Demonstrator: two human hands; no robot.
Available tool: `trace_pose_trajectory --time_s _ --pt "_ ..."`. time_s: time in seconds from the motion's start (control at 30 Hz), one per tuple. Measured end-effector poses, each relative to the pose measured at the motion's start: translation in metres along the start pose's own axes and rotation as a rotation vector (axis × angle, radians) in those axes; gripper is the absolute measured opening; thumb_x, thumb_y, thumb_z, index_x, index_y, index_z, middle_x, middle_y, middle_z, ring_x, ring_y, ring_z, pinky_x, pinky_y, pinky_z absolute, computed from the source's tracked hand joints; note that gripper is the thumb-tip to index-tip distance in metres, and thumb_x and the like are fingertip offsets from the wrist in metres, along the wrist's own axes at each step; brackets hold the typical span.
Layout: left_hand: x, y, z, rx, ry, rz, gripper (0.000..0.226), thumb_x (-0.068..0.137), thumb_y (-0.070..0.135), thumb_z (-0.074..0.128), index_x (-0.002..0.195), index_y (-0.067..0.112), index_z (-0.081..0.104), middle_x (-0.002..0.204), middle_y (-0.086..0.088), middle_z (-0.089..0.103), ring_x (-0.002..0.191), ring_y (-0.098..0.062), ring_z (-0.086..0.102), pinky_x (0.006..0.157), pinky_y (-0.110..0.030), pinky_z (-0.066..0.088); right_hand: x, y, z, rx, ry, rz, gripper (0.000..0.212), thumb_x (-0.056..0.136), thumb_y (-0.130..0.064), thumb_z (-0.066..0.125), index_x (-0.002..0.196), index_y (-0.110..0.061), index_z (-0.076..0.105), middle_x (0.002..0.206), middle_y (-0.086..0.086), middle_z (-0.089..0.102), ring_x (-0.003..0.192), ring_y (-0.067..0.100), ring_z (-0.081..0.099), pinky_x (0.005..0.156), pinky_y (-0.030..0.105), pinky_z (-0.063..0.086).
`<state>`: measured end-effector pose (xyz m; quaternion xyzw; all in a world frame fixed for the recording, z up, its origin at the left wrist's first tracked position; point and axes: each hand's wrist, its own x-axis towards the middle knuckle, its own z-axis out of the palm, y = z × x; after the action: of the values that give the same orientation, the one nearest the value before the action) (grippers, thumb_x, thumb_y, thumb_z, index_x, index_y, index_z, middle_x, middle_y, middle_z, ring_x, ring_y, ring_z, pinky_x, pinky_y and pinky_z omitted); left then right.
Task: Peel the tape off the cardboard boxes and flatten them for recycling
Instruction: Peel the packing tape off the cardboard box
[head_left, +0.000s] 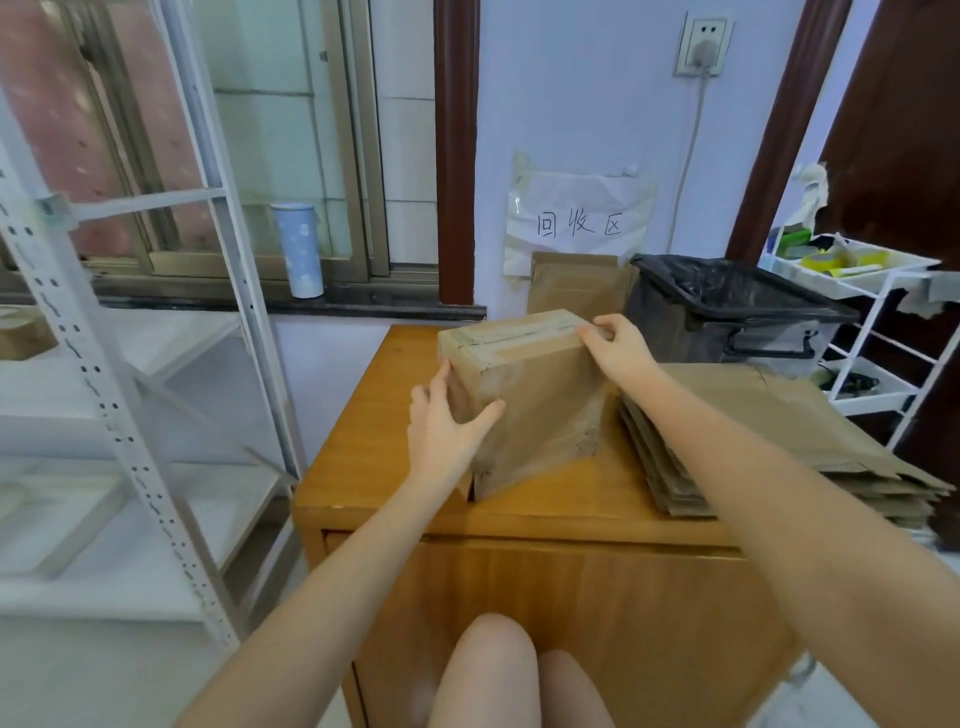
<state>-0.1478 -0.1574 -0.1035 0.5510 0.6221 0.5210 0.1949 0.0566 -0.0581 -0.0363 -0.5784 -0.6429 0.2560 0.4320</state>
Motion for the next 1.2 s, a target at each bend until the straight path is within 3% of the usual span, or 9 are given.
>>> trace_pose_trajectory --time_s 0.23,0.33,0.47,0.57,0.7,0.8,0.9,1.03,1.2 --pt "0.005 -0.028 -0.005 -0.146 -0.075 0.102 0.101 0.059 0.060 0.079 0.138 0.048 0.018 0.152 0.010 0.017 0.138 -0.011 0.025 0.114 -0.041 0.029 0.019 0.008 0.009 0.010 -0.019 -0.060 0.042 0.096 -0.038 0.053 0.127 -0.011 0.055 0.128 0.004 0.054 0.115 0.016 0.048 0.093 0.025 0.036" --pt "0.010 -0.028 -0.001 -0.042 -0.074 0.108 0.111 0.056 0.056 0.084 0.142 0.044 0.014 0.150 0.012 0.021 0.133 -0.006 0.028 0.111 -0.037 0.033 0.028 0.014 0.017 -0.039 -0.056 -0.032 0.039 0.099 -0.035 0.047 0.128 -0.010 0.055 0.129 0.005 0.055 0.118 0.020 0.049 0.091 0.025 0.035" --pt "0.010 -0.023 0.011 0.165 -0.031 0.110 0.113 0.056 0.062 0.082 0.144 0.041 0.014 0.146 0.004 0.025 0.132 -0.018 0.037 0.107 -0.041 0.040 0.036 0.031 0.028 -0.297 0.000 -0.043 0.034 0.101 -0.027 0.039 0.120 -0.011 0.062 0.126 0.011 0.059 0.114 0.030 0.053 0.093 0.038 0.045" --pt "0.003 -0.034 0.022 0.186 -0.032 0.099 0.116 0.057 0.061 0.082 0.148 0.032 0.014 0.143 -0.001 0.027 0.129 -0.019 0.039 0.103 -0.034 0.039 0.032 0.034 0.029 -0.451 0.067 -0.226 0.029 0.100 -0.021 0.042 0.111 -0.008 0.066 0.121 0.010 0.057 0.113 0.029 0.050 0.095 0.040 0.042" --pt "-0.008 -0.048 0.036 0.189 0.007 0.056 0.121 0.056 0.060 0.082 0.149 0.019 0.017 0.138 -0.007 0.029 0.125 -0.021 0.042 0.098 -0.032 0.042 0.006 0.008 0.031 -0.364 -0.065 -0.554 0.023 0.094 -0.033 0.054 0.104 -0.016 0.064 0.106 -0.002 0.060 0.100 0.014 0.055 0.086 0.033 0.047" --pt "-0.016 -0.051 0.047 0.236 0.046 0.075 0.121 0.055 0.066 0.079 0.149 0.015 0.021 0.133 -0.010 0.034 0.120 -0.026 0.046 0.092 -0.039 0.049 -0.024 -0.010 0.038 -0.306 -0.202 -0.719 0.041 0.081 -0.052 0.059 0.106 -0.020 0.065 0.104 -0.007 0.064 0.097 0.007 0.057 0.083 0.025 0.047" --pt "-0.021 -0.050 0.056 0.250 0.094 0.082 0.121 0.054 0.072 0.074 0.148 0.013 0.025 0.132 -0.012 0.036 0.118 -0.029 0.047 0.088 -0.042 0.050 -0.042 -0.003 0.046 -0.418 -0.231 -0.935 0.047 0.075 -0.056 0.063 0.103 -0.018 0.067 0.101 -0.004 0.066 0.093 0.010 0.060 0.079 0.024 0.049" --pt "-0.028 -0.046 0.064 0.255 0.138 0.106 0.116 0.057 0.070 0.074 0.146 0.011 0.027 0.133 -0.017 0.038 0.117 -0.034 0.048 0.088 -0.046 0.051 -0.045 0.013 0.045 -0.415 -0.232 -0.912 0.043 0.077 -0.038 0.072 0.114 -0.017 0.064 0.112 -0.003 0.066 0.105 0.014 0.061 0.087 0.033 0.052" --pt "-0.032 -0.050 0.053 0.275 0.096 0.218 0.101 0.067 0.077 0.056 0.144 0.020 0.023 0.135 -0.020 0.038 0.117 -0.037 0.048 0.092 -0.050 0.048 -0.047 0.017 0.035 -0.354 -0.311 -0.847 0.048 0.077 -0.031 0.077 0.121 -0.017 0.062 0.122 -0.002 0.063 0.116 0.012 0.057 0.100 0.034 0.047"
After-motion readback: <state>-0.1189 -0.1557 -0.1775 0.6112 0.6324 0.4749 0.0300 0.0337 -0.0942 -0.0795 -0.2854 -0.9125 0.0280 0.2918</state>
